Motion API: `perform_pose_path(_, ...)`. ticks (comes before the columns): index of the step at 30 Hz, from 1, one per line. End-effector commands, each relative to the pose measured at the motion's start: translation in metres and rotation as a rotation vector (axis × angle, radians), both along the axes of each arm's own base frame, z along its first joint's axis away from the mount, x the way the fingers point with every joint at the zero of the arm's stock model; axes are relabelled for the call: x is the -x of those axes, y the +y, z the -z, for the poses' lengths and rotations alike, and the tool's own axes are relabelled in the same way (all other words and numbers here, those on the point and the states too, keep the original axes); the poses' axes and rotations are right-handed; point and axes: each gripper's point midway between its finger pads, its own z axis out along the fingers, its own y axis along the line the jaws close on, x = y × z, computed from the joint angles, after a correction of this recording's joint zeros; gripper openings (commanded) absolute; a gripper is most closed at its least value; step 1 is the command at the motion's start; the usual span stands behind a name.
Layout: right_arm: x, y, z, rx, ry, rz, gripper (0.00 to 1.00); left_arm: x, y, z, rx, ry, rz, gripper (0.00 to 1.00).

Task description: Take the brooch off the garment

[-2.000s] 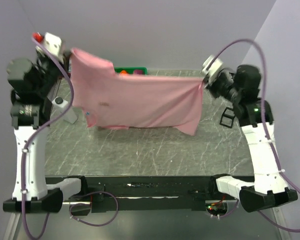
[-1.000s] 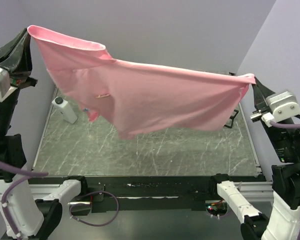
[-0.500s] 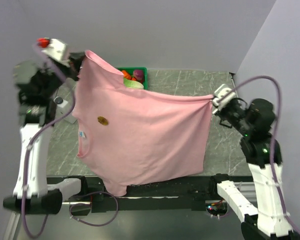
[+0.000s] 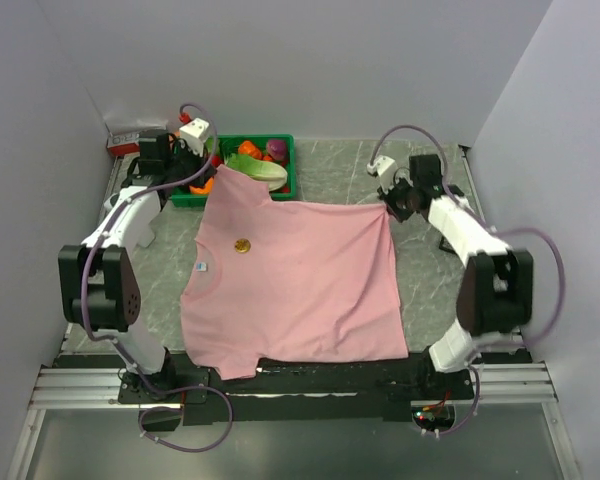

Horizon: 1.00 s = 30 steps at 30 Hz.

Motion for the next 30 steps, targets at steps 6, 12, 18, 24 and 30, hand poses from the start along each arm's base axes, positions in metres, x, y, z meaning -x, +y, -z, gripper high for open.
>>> perform_pose_path(6,-0.087,-0.011,-0.022,-0.027,-0.012,0.131,0.37,-0.026,0.006,-0.037,-0.031,-0.139,-0.048,0.4)
perform_pose_path(12,-0.056,0.007,-0.062,-0.093,-0.065,0.089,0.5,0.031,0.003,-0.079,0.006,-0.198,-0.034,0.53)
perform_pose_path(18,0.012,0.042,-0.031,-0.076,0.0,-0.115,0.49,0.106,-0.016,0.002,0.0,0.026,0.129,0.51)
perform_pose_path(24,0.078,0.058,0.055,0.091,0.151,-0.338,0.39,0.124,-0.03,0.059,0.07,0.227,0.16,0.52)
perform_pose_path(30,0.108,0.057,0.085,0.163,0.237,-0.364,0.36,0.106,-0.042,0.087,0.097,0.292,0.11,0.5)
